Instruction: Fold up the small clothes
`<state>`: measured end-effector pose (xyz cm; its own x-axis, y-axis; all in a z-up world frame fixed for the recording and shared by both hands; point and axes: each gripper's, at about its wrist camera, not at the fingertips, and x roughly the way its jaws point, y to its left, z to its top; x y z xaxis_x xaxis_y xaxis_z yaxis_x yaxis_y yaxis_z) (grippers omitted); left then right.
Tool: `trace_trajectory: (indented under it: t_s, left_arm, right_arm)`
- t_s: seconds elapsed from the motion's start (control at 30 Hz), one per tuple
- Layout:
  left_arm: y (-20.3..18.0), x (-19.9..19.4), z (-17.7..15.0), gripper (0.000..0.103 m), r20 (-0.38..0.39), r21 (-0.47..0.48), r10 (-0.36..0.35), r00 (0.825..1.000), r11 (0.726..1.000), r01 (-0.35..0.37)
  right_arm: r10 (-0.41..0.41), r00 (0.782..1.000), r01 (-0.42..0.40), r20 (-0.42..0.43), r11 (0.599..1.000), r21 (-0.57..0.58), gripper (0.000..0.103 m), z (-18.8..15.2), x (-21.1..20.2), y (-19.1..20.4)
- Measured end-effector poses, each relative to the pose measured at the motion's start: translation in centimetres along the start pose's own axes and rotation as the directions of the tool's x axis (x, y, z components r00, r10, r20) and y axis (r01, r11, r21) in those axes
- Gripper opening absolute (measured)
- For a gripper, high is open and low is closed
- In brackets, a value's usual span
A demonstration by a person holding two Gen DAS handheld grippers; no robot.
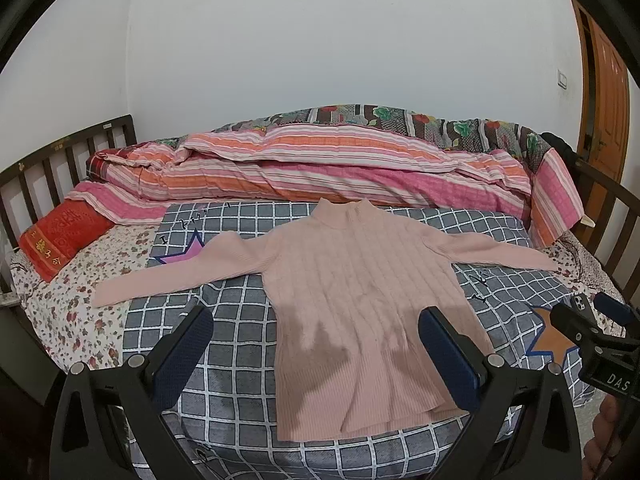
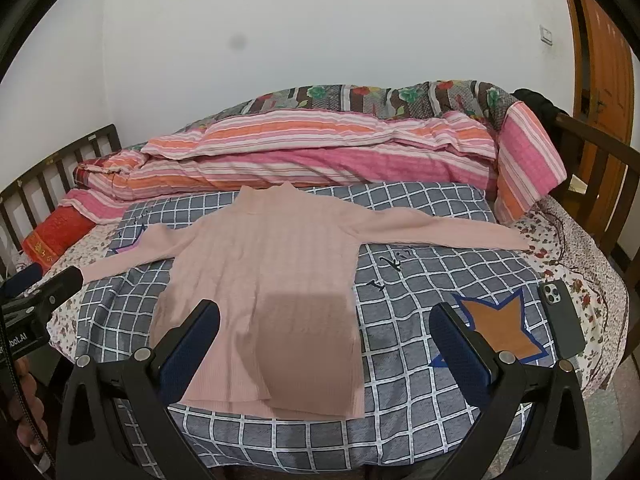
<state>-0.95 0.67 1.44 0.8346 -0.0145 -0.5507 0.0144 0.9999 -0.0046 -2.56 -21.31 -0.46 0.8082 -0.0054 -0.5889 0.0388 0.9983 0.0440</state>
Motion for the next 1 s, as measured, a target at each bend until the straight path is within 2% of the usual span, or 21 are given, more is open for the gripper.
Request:
trace_trajectory:
  t_s: [1.0]
  left_arm:
    - [0.14, 0.46, 0.04, 0.103, -0.004, -0.023, -0.015, 1.000, 1.000, 0.015]
  right_arm:
    - [-0.009, 1.000, 0.009, 0.000, 1.000, -0.003, 0.103, -0.08, 0.33, 0.34]
